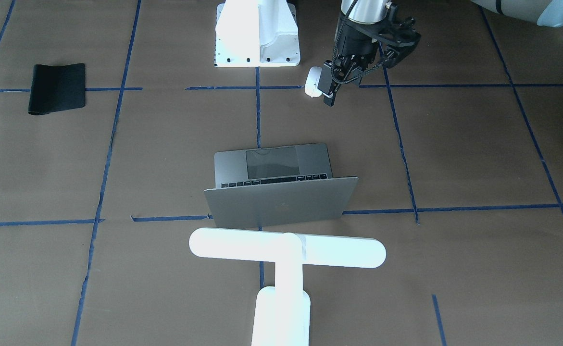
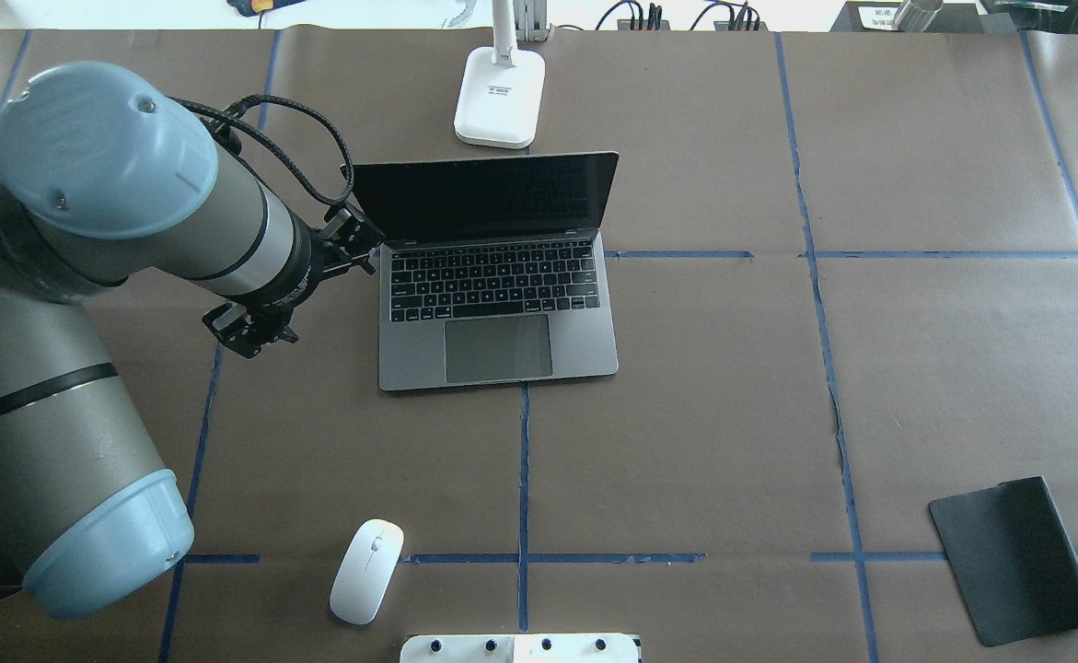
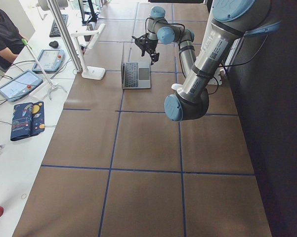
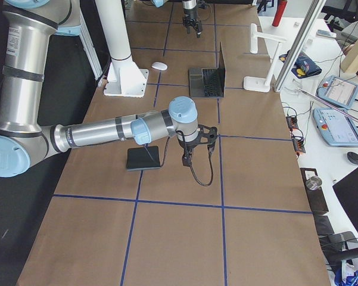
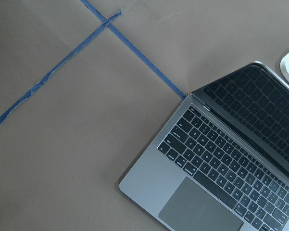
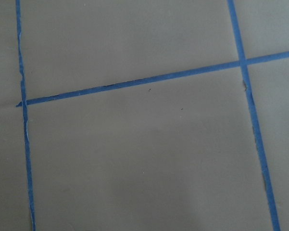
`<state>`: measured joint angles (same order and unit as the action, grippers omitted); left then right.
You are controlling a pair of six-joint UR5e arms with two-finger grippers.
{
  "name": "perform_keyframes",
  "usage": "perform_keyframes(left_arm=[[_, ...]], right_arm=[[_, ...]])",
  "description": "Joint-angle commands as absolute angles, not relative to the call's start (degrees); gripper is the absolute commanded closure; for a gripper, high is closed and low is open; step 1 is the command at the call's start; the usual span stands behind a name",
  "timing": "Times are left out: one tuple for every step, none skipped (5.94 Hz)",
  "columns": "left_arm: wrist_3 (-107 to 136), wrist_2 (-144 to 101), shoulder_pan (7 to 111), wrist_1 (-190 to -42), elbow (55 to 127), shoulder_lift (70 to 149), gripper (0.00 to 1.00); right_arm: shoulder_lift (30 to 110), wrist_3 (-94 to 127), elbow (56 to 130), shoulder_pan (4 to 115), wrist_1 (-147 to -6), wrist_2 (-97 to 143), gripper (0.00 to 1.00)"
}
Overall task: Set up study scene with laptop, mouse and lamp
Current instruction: 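Release the laptop and draw the left gripper back toward the mouse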
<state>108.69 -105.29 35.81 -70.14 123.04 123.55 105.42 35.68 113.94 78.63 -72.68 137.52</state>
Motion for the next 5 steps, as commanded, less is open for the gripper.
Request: perform_keyframes(left_arm=[[107.50, -105.03, 32.89, -70.22, 126.28, 119.99, 0.00], [105.05, -105.03, 31.22, -70.31, 128.13, 117.53, 0.00], [100.33, -105.03, 28.94, -70.23, 131.36, 115.25, 0.00], [96.80, -105.12, 27.09, -70.22, 134.53, 112.79, 0.00], [94.42, -105.12, 25.07, -70.22, 134.82, 111.81, 0.00]], right_arm=[[111.77, 46.71, 114.08, 69.39, -58.15, 135.62, 0.00], [112.23, 50.67, 114.26, 64.39, -57.14, 132.57, 0.00], [112.24, 55.67, 114.69, 57.20, -55.74, 127.23, 0.00], [112.24, 59.20, 114.78, 52.69, -55.11, 124.83, 0.00], [112.50, 59.50, 114.70, 50.56, -55.19, 124.54, 0.00]])
